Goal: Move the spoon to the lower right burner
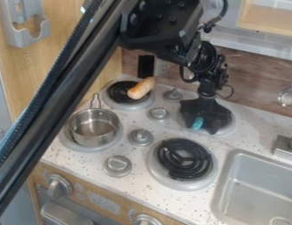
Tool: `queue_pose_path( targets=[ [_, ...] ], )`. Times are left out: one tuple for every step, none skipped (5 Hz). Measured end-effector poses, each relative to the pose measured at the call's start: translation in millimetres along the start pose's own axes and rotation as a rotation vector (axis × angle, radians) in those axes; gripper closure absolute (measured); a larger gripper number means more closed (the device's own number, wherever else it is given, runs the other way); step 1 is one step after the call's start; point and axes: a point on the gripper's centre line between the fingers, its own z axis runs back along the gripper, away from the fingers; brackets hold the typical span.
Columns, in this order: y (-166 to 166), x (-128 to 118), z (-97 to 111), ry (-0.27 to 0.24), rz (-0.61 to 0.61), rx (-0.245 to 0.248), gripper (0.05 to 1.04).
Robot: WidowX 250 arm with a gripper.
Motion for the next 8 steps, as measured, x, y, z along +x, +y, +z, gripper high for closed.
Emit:
queue_pose_path(
  targets=[
    [-0.2, -1.8, 0.3, 0.013, 0.004, -0.001, 0.533],
    [-1.5, -6.9, 2.9, 0.031, -0.018, -0.023, 0.719],
    [3.0, -20.6, 14.1, 0.044, -0.025, -0.062, 0.749],
    [2.3, -30.9, 48.1, 0.021, -0.046, -0.114, 0.75],
    [11.5, -53.8, 71.6, 0.035, -0.062, -0.123, 0.75],
    [22.2, -80.5, 73.7, 0.079, -0.083, -0.093, 0.75],
    [30.3, -108.8, 64.8, 0.136, -0.111, -0.068, 0.75],
    [38.8, -130.7, 57.3, 0.176, -0.136, -0.032, 0.75]
  ],
)
